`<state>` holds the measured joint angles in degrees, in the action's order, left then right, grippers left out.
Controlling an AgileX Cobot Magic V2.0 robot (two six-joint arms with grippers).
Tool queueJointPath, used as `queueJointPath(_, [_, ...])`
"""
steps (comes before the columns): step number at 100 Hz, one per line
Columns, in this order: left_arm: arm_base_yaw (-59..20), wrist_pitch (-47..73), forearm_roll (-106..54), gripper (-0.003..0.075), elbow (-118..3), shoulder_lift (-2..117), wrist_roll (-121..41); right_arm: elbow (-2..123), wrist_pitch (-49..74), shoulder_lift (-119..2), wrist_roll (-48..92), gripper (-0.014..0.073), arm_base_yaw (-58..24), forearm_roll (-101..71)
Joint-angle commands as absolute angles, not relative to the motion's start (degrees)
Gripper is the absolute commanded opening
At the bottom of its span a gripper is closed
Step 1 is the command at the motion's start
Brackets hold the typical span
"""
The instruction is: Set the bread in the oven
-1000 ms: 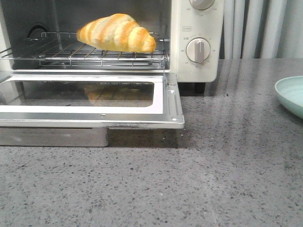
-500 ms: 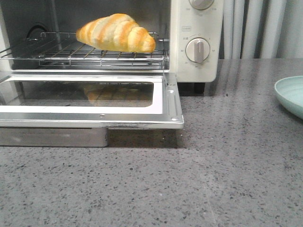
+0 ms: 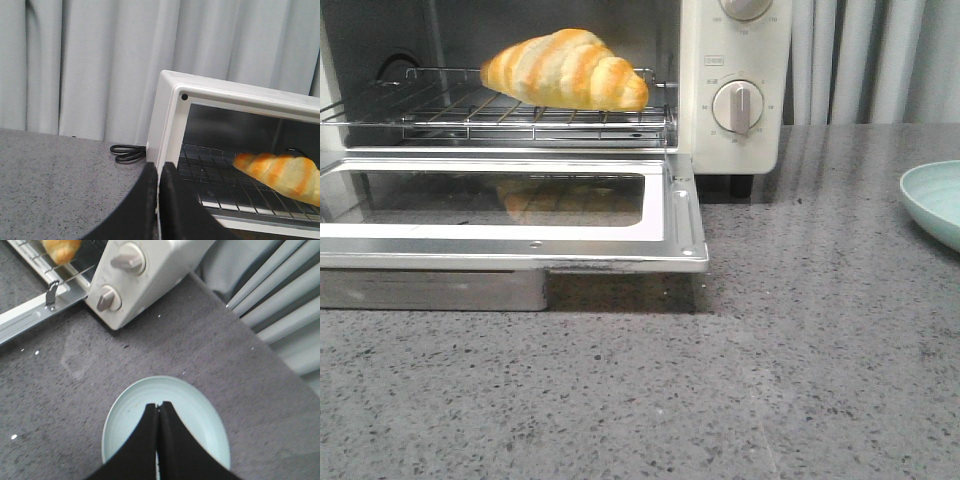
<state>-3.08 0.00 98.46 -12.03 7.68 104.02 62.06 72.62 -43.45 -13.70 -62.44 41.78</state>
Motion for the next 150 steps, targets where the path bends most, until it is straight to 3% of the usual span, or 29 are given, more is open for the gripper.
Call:
queueJointPath(1, [-3.08, 0.59, 97.77, -0.0021, -13.62, 8.49, 104.01, 61.94, 74.65, -39.6, -20.99, -0.0076, -62.11, 40.18])
queueJointPath(11, [-3.08, 0.59, 97.77, -0.0021, -13.62, 8.49, 104.01, 61.7, 74.85, -36.41, -25.52, -0.0076, -62.11, 32.66])
queueJointPath(39, [-3.08, 0.59, 97.77, -0.0021, -13.62, 8.49, 104.01, 54.54, 68.6, -30.19, -25.52, -0.0076, -62.11, 32.55])
queueJointPath(53, [-3.08, 0.46, 97.77, -0.0021, -13.62, 8.49, 104.01, 47.12, 59.18, -28.17, -25.52, -0.0076, -62.11, 33.23])
queueJointPath(75, [-3.08, 0.47, 97.77, -0.0021, -13.62, 8.49, 104.01, 33.29, 32.72, -24.1, -25.37, -0.0076, -59.68, 32.31])
queueJointPath(95, [-3.08, 0.47, 97.77, -0.0021, -13.62, 8.49, 104.01, 18.84, 15.72, -23.54, -21.98, -0.0076, -48.95, 20.46])
queueJointPath(114, [-3.08, 0.47, 97.77, -0.0021, -13.62, 8.49, 104.01, 9.64, -8.48, -23.54, -7.6, -0.0076, -35.35, 9.69])
queueJointPath(150, [-3.08, 0.47, 97.77, -0.0021, -13.62, 8.49, 104.01, 4.43, -11.26, -20.19, -1.28, -0.0076, -14.7, 7.2])
